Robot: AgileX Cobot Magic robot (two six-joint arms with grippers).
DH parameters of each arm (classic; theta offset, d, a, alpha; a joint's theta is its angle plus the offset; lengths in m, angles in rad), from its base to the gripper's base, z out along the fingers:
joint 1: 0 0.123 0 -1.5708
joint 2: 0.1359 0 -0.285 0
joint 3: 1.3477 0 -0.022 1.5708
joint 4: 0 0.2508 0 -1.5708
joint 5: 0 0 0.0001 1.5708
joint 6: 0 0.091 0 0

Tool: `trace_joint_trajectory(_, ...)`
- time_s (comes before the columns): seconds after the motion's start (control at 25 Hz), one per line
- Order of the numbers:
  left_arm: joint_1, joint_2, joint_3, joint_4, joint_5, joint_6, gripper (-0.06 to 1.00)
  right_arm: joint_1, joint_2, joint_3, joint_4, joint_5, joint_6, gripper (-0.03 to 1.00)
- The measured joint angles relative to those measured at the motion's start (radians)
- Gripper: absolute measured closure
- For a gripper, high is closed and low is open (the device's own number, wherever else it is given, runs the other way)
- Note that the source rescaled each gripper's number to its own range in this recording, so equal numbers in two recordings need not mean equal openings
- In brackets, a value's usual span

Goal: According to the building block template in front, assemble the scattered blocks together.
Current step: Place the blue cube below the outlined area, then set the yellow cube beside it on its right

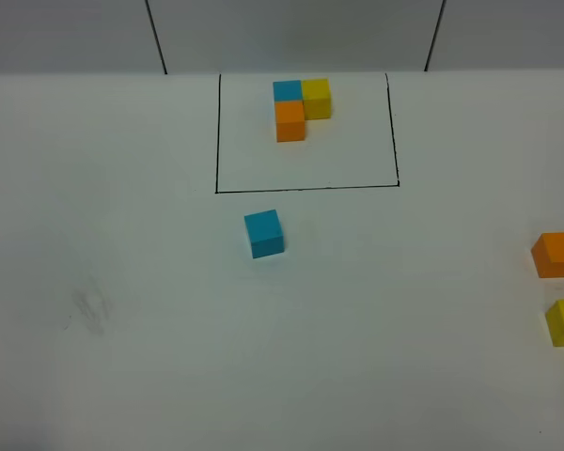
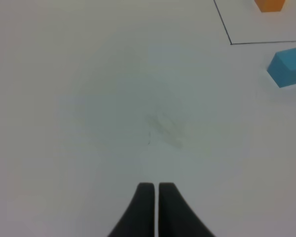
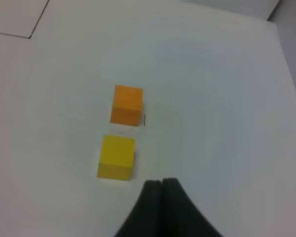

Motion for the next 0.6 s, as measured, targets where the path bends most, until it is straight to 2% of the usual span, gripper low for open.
trace_joint_trajectory(0.6,0.0,0.0,0.0,0.0,0.0,0.0,0.94,0.0,0.0,0.0,0.0,0.0,0.0,0.97)
